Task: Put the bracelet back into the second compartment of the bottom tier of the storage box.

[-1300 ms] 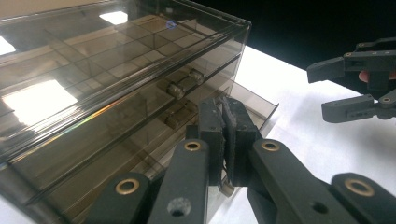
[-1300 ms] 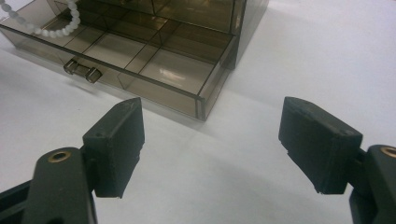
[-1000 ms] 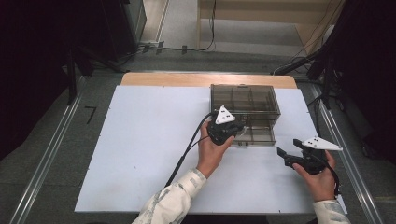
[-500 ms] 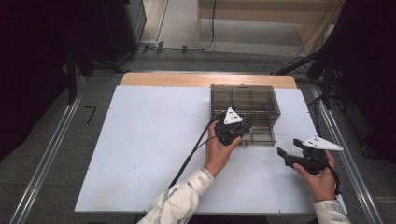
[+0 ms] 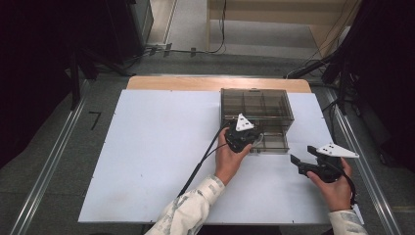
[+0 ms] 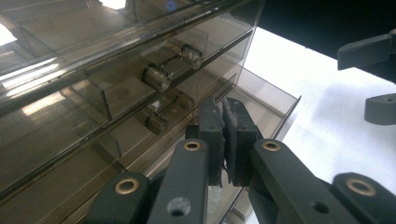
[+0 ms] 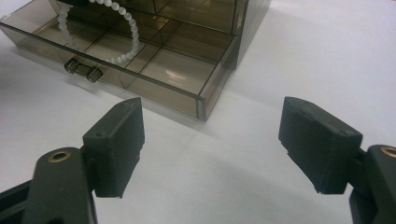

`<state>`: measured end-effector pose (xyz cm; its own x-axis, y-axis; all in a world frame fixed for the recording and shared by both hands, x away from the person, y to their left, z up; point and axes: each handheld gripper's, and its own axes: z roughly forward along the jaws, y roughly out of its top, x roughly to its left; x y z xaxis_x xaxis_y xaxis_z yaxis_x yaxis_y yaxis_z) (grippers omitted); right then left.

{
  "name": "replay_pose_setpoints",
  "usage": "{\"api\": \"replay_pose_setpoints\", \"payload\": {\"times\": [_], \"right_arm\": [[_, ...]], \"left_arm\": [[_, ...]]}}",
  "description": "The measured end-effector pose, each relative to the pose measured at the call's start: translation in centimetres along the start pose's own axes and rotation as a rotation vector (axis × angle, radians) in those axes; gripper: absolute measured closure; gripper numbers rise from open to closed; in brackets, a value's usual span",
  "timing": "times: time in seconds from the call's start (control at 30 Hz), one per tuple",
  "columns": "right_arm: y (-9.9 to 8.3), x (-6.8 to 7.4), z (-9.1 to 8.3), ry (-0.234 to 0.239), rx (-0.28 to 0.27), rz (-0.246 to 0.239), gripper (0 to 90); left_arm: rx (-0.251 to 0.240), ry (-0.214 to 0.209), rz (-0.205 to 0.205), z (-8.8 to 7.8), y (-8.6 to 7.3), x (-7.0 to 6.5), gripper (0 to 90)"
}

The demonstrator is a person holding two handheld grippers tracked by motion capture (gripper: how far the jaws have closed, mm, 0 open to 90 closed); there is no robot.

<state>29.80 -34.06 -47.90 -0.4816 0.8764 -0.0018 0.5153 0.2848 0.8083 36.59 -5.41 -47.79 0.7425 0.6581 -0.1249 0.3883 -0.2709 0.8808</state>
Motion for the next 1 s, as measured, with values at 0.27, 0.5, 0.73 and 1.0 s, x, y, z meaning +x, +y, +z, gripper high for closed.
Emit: {"api": "replay_pose_setpoints", "payload": {"times": [0.27, 0.5, 0.73, 1.0], "right_arm": [[0.0, -0.01, 0.0, 0.0, 0.0, 0.0, 21.0], [0.01, 0.04, 0.08, 0.0, 0.003, -0.003, 21.0], [0.01, 0.05, 0.1, -0.003, 0.002, -0.004, 21.0], [0.02, 0.01, 0.08, -0.002, 0.0, -0.004, 21.1]], "left_arm": [[0.011, 0.007, -0.013, -0.03, -0.21, -0.07, 77.1], [0.02, 0.029, -0.008, -0.17, -0.47, -0.25, 64.6], [0.021, 0.049, -0.004, -0.27, -0.57, -0.36, 54.7], [0.017, 0.069, -0.009, -0.91, -0.43, -0.45, 39.9]]}}
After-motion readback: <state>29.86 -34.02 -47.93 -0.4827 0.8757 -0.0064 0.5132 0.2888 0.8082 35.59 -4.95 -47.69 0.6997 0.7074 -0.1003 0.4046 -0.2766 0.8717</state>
